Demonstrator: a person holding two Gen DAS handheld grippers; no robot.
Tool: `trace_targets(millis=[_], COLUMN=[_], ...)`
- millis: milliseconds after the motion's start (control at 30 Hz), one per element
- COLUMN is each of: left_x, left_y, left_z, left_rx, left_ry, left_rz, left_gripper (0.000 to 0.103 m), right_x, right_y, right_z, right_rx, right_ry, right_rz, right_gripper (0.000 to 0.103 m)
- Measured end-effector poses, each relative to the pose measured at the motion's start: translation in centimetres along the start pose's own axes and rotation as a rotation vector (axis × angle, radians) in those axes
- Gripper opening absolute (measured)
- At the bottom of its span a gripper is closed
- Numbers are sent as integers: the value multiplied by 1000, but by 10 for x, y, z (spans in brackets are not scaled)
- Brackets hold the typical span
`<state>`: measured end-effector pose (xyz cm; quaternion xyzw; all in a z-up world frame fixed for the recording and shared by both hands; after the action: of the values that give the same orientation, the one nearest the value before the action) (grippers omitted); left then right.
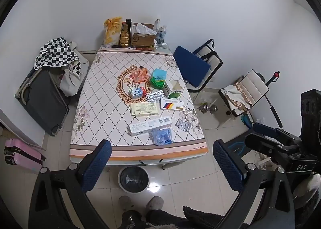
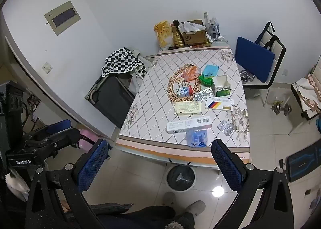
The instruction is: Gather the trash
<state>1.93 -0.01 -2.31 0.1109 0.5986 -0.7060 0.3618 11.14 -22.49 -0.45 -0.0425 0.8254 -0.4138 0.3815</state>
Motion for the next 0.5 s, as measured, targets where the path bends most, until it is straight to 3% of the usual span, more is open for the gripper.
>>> trace_targets(millis=[233,500], left_x=[-2,1], left_y=[-1,-6], left_z=[-5,13], left_rx=[7,3], left_ry=[-3,5], left_rz=[2,2], left_gripper=[103,103], right_x=[3,13], right_y=[-5,5], right_z=[-3,-11], right_rx=[2,-3], right_ry=[-2,-7], right_rz=[3,-5], right_gripper=[103,103])
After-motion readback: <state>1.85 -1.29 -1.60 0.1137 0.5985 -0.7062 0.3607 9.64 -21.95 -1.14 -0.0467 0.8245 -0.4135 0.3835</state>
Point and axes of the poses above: each gripper's, at about its wrist camera, not at the fingertips, and y roughly the way its jaws point, z to its right, x to its underside, the point moved 3 cm from there along y, roughly the way its jaws point
